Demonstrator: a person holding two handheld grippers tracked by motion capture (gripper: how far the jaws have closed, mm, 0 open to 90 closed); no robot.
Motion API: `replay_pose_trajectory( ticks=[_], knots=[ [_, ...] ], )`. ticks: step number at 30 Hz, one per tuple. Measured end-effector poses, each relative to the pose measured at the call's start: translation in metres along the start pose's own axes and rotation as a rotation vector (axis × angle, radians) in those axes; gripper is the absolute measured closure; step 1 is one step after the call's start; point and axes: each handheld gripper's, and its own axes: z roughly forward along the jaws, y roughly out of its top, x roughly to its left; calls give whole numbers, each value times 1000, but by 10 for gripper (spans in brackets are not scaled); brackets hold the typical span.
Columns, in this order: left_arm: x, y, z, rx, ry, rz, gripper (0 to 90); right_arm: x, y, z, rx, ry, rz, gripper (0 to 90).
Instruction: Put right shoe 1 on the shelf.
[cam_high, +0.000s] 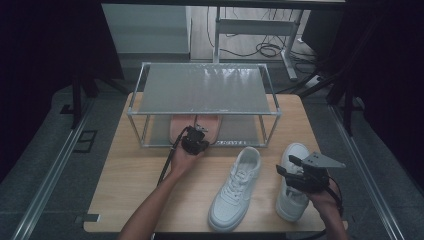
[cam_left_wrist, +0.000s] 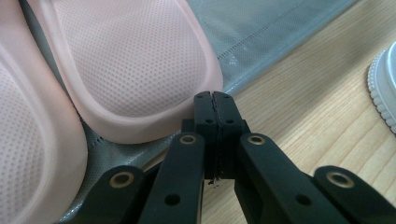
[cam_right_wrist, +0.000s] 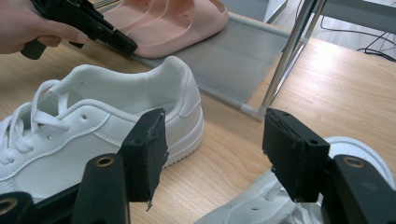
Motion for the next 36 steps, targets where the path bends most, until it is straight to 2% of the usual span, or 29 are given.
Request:
replay_pose_trajectory(
  ticks=[4,9,10,11,12,17,21,22,23,24,27,29,30,31,32,36],
  knots=[
    [-1,-2,-2,-9,0,-7,897,0,0,-1,-1,-1,-1,402],
    [-4,-6,-13,-34,-9,-8,900,-1,0,-2,-5,-3,1,402],
    [-6,-10,-20,-55,-13,4,900,-1,0,-2,-6,-3,1,402],
    [-8,-12,-24,-74,-20,-2,900,-1,0,-2,-6,-3,1,402],
    [-8,-12,-24,-74,-20,-2,900,-1,0,-2,-6,-4,1,402],
    [-17,-27,-49,-99,-33,28,900,0,1,-2,-2,-1,-3,402],
    [-21,-39,-62,-117,-51,18,900,1,1,-1,-3,-1,-2,402],
    [-22,-49,-70,-125,-54,7,900,1,1,-1,-1,-1,-3,402],
    [-22,-49,-70,-125,-54,7,900,2,1,-1,-1,-1,-3,402],
    [-22,-59,-78,-131,-52,4,895,2,1,-1,2,0,-4,402],
    [-21,-77,-88,-152,-33,-6,870,3,1,0,4,4,-7,402],
    [-20,-83,-90,-149,-36,-11,834,3,0,1,6,3,-4,402],
    [-16,-92,-95,-130,-40,-24,805,3,0,1,7,3,-3,402],
    [-16,-92,-95,-130,-40,-24,769,3,0,1,7,3,-3,402],
    [-14,-97,-99,-129,-39,-40,769,3,0,2,9,4,-4,402],
    [-5,-109,-111,-146,-38,-71,612,5,0,5,17,10,-8,402]
  ],
)
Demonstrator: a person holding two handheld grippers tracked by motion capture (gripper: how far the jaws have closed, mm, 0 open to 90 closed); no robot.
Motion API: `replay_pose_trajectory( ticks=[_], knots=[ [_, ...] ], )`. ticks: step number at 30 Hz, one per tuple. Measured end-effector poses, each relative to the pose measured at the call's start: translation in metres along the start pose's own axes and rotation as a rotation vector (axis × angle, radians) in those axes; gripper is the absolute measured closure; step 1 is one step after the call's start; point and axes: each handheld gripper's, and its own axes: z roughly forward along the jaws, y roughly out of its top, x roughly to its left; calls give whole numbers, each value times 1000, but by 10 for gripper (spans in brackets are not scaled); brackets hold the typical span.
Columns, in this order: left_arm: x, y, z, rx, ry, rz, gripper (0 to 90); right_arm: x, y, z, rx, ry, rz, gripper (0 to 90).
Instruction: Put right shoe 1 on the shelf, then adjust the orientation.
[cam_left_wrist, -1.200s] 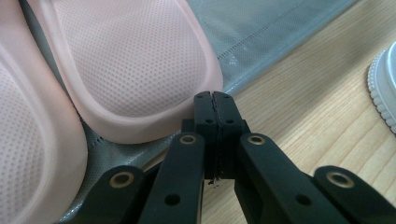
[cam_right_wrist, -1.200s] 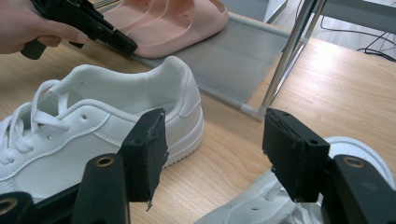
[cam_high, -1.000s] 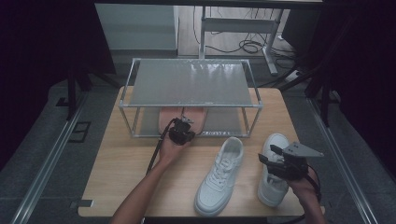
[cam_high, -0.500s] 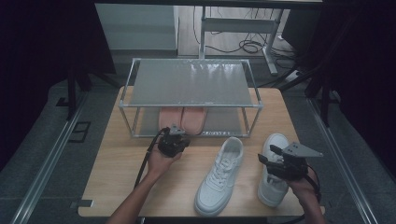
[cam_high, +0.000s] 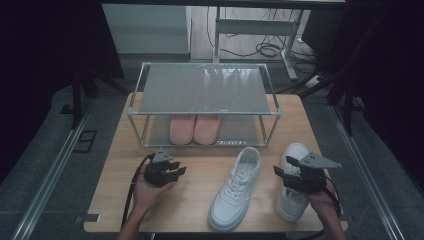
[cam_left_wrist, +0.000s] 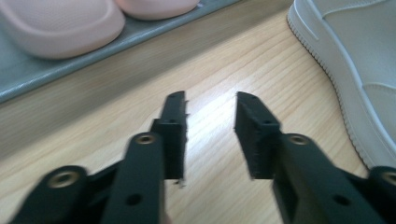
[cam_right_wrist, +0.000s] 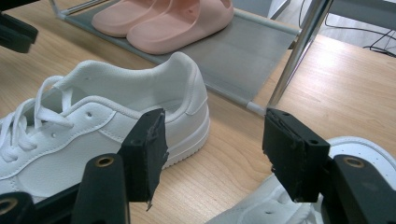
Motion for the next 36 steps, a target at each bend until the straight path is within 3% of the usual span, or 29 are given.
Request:
replay_pose_trajectory(
  ticks=[9,19,22,28,33,34,36],
  knots=[
    [5,-8,-7,13,8,-11,487,3,0,0,3,9,-8,401],
    [12,-16,-20,27,27,7,423,13,0,-3,4,98,-57,403],
    [15,-20,-27,30,36,10,420,16,0,-3,8,102,-65,408],
    [21,-25,-33,26,44,-10,420,26,-1,-3,41,136,-110,475],
    [21,-26,-33,35,42,-4,411,37,0,-2,55,178,-136,516],
    [20,-25,-34,29,14,-7,410,42,0,-1,62,197,-146,543],
    [19,-23,-35,23,6,-2,410,47,1,0,72,208,-155,592]
  ],
)
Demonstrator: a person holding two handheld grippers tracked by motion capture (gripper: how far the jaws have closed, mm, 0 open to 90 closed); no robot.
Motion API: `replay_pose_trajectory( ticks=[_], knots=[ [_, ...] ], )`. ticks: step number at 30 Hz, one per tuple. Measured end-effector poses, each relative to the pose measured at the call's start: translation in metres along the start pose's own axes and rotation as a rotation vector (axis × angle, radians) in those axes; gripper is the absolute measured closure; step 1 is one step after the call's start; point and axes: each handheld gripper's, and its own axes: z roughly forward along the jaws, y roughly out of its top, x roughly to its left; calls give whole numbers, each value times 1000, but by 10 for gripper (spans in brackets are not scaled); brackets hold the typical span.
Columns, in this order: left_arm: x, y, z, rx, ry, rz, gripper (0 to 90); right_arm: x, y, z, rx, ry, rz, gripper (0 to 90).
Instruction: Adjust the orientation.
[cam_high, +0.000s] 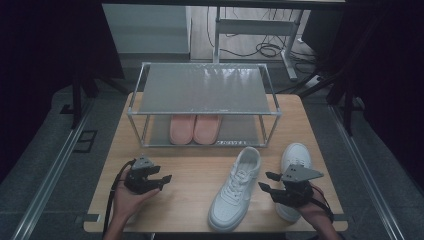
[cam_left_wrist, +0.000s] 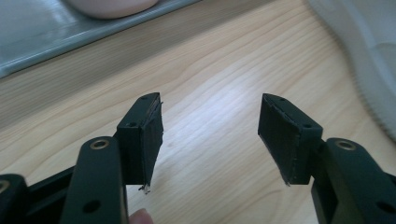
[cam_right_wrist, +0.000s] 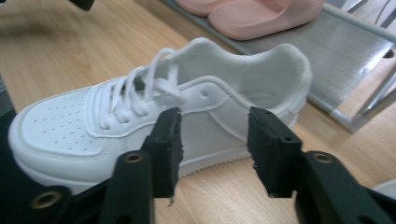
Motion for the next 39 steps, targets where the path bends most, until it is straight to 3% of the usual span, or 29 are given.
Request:
replay_pose_trajectory(
  ticks=[1,3,12,28,34,39],
  knots=[
    [0,0,0,0,0,0,410,0,0,0,0,0,0,592],
    [-1,2,-2,0,14,12,410,3,0,0,17,21,-1,678],
    [0,2,-7,-15,14,-10,412,15,1,6,73,85,-28,900],
    [3,2,-10,-27,8,-30,415,45,-8,30,210,144,-107,900],
    [2,2,-9,-31,-3,-37,417,53,-11,43,239,173,-133,900],
    [3,1,-9,-31,5,-40,420,52,-10,44,233,176,-129,900]
  ],
)
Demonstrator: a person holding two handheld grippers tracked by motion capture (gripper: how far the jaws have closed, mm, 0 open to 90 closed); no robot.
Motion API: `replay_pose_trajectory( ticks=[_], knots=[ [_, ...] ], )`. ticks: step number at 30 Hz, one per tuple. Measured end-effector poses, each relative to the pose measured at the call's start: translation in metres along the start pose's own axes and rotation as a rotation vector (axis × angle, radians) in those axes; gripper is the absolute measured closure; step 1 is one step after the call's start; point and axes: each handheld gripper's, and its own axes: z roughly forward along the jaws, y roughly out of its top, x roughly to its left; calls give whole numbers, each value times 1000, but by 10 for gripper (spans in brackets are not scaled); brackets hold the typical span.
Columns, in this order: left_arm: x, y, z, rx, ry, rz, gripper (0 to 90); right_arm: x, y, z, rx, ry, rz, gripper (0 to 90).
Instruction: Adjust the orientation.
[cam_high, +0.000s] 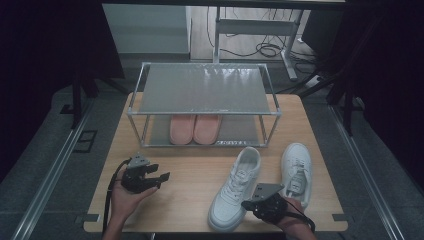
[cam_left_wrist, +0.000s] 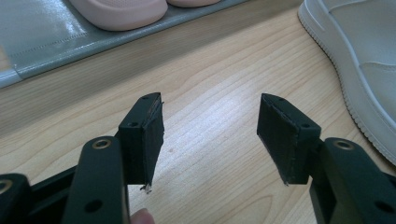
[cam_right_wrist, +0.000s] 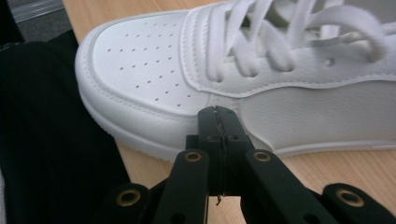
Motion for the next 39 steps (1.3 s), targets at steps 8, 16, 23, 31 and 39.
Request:
replay_pose_trajectory(
  ticks=[8,16,23,31,39],
  knots=[
    [1,-2,4,16,2,-8,419,-2,1,2,0,13,4,900],
    [3,-3,1,7,6,-15,419,2,-2,2,-2,40,-8,900],
    [3,-3,2,10,3,-15,419,2,-3,4,-7,61,-2,900],
    [4,-4,2,9,-2,-20,418,2,11,18,-21,99,-18,900],
    [8,-4,1,10,-1,-29,417,-1,37,39,-17,115,-38,900]
  ],
)
